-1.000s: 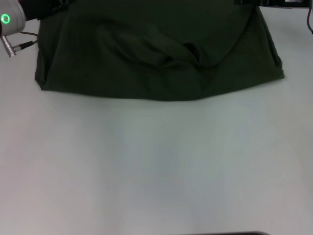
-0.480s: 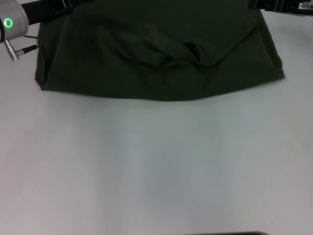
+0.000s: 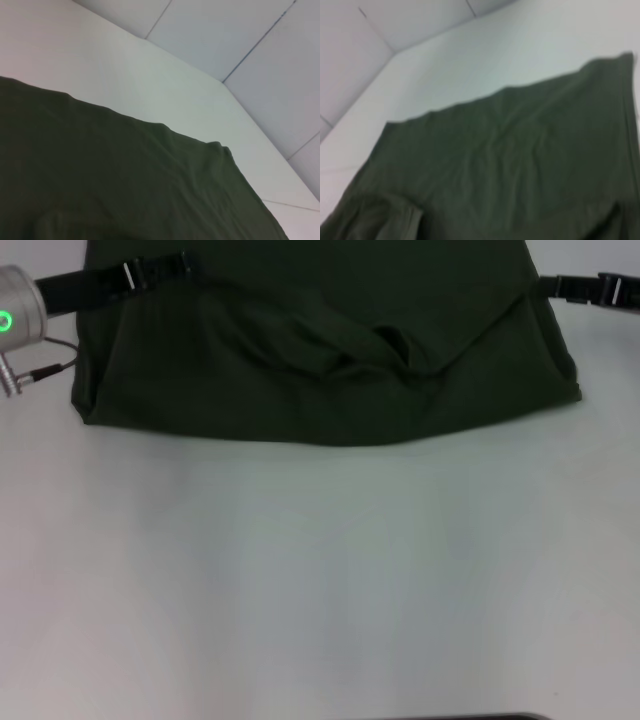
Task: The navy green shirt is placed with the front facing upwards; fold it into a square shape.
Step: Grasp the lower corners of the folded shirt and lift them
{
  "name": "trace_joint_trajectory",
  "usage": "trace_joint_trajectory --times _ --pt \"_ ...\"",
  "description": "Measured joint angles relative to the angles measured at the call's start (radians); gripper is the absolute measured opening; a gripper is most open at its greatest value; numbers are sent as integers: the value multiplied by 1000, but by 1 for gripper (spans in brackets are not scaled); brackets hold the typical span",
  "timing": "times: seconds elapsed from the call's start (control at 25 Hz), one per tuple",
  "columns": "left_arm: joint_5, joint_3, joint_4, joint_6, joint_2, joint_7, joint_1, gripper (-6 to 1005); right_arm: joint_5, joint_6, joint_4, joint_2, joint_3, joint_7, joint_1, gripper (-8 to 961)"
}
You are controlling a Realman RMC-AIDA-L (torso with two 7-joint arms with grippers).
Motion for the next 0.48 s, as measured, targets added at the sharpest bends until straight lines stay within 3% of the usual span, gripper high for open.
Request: trace_joint_trajectory --times 0.2,0.48 --pt "0 0 -12 31 -5 20 24 889 -64 -46 6 -15 -1 43 -10 659" --pt "-1 0 -13 47 -5 61 37 887 -111 -75 14 -18 -18 98 -3 656"
